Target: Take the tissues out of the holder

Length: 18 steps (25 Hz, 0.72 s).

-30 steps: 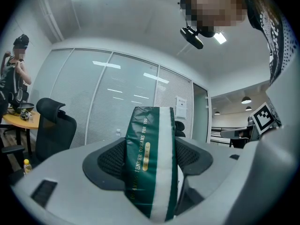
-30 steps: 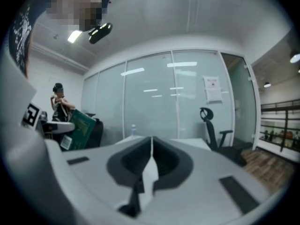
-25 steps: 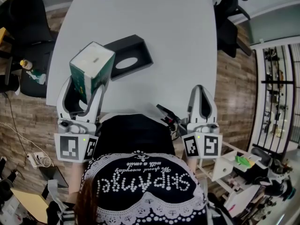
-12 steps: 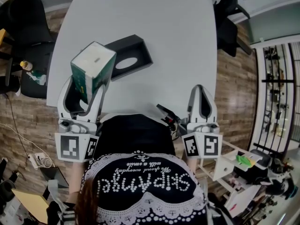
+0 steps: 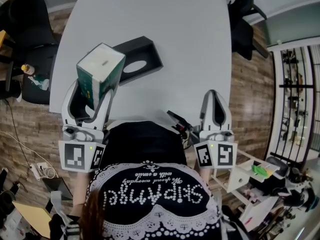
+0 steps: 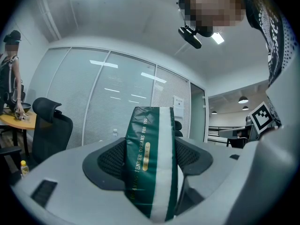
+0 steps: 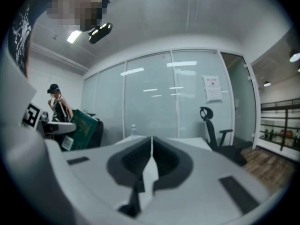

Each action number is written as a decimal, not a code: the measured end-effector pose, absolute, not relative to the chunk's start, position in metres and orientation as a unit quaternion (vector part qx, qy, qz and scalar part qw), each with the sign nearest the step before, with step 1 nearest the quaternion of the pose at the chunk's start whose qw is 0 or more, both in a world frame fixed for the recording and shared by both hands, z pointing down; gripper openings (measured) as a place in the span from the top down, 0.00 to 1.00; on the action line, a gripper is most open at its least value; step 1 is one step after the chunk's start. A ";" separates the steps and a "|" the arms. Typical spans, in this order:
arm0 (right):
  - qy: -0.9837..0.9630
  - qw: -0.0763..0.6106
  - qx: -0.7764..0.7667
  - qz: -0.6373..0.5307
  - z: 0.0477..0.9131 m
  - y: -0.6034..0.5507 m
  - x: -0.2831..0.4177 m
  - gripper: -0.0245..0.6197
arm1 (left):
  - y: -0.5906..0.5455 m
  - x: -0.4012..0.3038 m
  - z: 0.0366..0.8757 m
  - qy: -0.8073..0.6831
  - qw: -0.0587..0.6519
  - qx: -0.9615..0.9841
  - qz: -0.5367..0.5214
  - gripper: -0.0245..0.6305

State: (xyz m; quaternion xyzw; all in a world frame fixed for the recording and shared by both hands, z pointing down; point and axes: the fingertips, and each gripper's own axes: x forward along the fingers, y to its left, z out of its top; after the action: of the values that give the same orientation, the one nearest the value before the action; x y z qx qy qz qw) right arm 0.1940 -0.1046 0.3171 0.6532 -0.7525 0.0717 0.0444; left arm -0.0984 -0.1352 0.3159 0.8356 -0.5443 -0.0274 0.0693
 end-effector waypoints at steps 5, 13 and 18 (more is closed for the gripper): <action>-0.753 0.046 0.653 0.073 0.319 -0.104 0.193 0.91 | -0.135 -0.098 0.316 -0.543 0.069 0.837 -0.026 0.43; -0.753 0.045 0.652 0.074 0.319 -0.104 0.193 0.91 | -0.134 -0.098 0.316 -0.542 0.068 0.837 -0.025 0.43; -0.752 0.044 0.654 0.076 0.318 -0.104 0.194 0.91 | -0.135 -0.098 0.316 -0.543 0.070 0.836 -0.024 0.43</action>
State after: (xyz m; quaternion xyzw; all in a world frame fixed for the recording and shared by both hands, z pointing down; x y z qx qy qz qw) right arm 0.1940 -0.1040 0.3182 0.6535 -0.7519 0.0755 0.0439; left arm -0.0977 -0.1348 0.3161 0.8363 -0.5433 -0.0242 0.0696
